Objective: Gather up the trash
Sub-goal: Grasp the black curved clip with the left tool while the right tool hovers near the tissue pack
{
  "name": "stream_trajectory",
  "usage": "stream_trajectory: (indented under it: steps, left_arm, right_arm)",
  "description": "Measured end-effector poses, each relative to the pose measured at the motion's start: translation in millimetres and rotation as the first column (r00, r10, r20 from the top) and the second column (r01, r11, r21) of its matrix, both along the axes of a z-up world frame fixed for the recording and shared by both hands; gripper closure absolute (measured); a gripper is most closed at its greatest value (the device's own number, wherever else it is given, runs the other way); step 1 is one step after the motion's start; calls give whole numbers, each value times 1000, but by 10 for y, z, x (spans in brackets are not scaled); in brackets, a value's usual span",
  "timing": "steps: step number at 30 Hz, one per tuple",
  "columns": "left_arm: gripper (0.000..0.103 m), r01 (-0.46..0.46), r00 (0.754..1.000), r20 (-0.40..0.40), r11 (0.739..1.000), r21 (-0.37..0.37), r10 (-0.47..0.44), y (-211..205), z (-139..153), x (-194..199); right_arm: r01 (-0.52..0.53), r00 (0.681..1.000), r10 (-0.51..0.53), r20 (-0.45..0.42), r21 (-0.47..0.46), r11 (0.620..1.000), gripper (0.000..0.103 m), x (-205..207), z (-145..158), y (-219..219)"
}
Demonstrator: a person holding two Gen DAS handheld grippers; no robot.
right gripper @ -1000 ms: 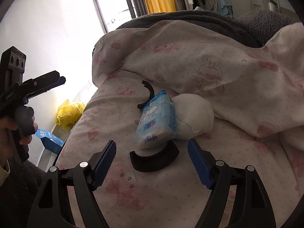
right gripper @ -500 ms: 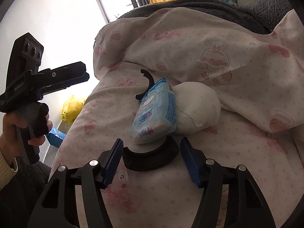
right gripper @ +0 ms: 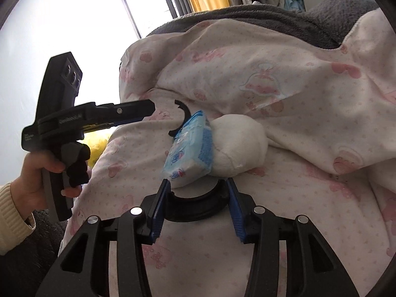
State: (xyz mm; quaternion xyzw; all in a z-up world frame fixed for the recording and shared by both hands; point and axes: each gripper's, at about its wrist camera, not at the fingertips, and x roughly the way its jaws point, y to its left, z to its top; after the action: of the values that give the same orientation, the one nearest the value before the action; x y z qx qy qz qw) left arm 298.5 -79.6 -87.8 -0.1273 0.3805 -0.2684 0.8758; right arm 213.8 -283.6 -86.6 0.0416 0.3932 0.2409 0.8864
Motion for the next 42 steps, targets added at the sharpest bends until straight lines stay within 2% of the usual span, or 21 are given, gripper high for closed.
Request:
stream_trajectory:
  steps: [9, 15, 19, 25, 29, 33, 35, 42]
  left_arm:
    - [27, 30, 1000, 5, 1000, -6, -30, -211, -20, 90]
    - [43, 43, 999, -25, 999, -31, -43, -262, -71, 177]
    - [57, 45, 998, -51, 997, -61, -48, -272, -124, 245]
    - [68, 34, 994, -96, 996, -85, -42, -254, -203, 318]
    - [81, 45, 994, -93, 996, -82, -52, -262, -193, 301]
    - [84, 62, 995, -75, 996, -66, -66, -267, -155, 256]
    - [91, 70, 995, -61, 996, -57, -73, -271, -133, 220]
    - [94, 77, 997, -10, 997, -18, -77, -198, -38, 55]
  right_arm:
    - [27, 999, -28, 16, 22, 999, 57, -71, 79, -197]
    - [31, 999, -32, 30, 32, 999, 57, -94, 128, -232]
    - [30, 999, -30, 29, 32, 999, 57, -88, 134, -230]
    - [30, 999, -31, 26, 28, 999, 57, -94, 144, -234]
    - [35, 999, -35, 25, 27, 999, 57, -81, 144, -221]
    - [44, 999, -44, 19, 33, 998, 57, -73, 138, -206]
    - [50, 998, -50, 24, 30, 998, 57, -82, 149, -205]
    - [77, 996, -78, 33, 34, 996, 57, -114, 198, -209]
